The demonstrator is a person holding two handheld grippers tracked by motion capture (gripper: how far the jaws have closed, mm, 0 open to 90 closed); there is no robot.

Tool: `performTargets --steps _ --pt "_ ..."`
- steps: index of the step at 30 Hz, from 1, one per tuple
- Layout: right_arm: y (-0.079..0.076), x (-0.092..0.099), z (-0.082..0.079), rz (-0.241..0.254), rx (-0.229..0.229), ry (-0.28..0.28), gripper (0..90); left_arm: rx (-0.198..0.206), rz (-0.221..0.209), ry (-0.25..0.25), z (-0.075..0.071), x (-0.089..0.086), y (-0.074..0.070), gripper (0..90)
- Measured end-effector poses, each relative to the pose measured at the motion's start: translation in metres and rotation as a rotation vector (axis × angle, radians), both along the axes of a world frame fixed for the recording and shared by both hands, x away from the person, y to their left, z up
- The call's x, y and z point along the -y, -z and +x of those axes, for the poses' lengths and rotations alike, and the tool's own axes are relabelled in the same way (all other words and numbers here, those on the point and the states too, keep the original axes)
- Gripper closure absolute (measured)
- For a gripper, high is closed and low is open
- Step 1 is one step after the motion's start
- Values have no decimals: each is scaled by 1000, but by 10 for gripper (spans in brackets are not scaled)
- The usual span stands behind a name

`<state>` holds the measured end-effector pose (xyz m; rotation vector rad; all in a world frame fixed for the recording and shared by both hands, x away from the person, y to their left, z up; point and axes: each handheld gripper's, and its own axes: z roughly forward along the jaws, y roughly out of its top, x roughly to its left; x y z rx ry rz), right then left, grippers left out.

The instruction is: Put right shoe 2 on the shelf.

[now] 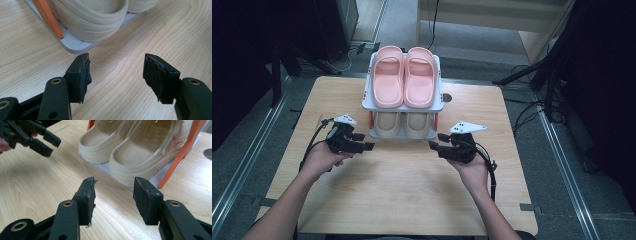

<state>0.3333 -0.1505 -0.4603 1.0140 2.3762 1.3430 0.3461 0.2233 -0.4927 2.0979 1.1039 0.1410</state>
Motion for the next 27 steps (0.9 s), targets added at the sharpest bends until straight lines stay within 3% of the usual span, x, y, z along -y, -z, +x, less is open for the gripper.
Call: performTargets --steps 3,8,10,27 --pt "5 0 1 -5 6 -1 519 2 0 -1 0 -1 0 384" --pt "16 -2 4 18 -32 5 513 -1 4 -2 1 -3 1 384" --pt "19 -3 5 6 -37 5 507 -3 4 2 1 -2 1 384" --pt "23 -6 7 -22 -56 2 492 0 23 19 0 2 3 383"
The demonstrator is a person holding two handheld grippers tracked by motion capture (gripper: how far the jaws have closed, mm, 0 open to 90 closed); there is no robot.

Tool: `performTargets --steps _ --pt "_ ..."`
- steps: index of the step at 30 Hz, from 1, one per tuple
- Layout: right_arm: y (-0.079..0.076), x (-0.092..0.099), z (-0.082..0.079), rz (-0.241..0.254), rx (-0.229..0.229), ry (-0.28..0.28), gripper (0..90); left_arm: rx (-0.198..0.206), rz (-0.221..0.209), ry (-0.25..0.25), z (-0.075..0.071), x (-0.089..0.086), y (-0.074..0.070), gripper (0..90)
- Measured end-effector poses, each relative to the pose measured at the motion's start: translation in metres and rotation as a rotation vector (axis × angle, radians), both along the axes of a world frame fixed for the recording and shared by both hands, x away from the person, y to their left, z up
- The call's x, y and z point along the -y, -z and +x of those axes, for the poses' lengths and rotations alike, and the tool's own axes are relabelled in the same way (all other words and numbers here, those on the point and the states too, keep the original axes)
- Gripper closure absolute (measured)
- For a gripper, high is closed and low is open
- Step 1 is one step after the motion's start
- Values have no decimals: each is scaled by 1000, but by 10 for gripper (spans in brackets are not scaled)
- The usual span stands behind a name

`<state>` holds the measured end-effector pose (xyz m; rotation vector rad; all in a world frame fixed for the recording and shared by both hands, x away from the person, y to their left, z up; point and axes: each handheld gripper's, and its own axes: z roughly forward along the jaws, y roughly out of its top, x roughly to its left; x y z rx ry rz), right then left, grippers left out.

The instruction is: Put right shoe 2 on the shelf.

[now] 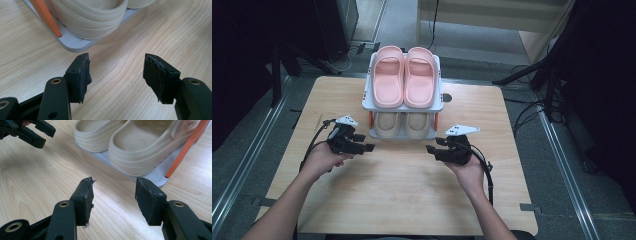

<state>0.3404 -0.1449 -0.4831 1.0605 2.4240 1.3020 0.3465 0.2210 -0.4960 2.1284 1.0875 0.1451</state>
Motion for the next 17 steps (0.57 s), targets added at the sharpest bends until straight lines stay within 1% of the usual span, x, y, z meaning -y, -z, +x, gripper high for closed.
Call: performTargets --steps 12,14,16,17 --pt "1 0 1 -7 -5 -9 482 -10 8 6 0 2 1 374" --pt "2 -1 1 -6 -10 -15 468 -15 17 6 -1 4 2 368" --pt "4 -2 3 -10 -26 -36 433 -19 35 14 -2 7 3 365" --pt "8 -5 5 -18 -43 -53 404 -18 39 17 -3 9 4 363"
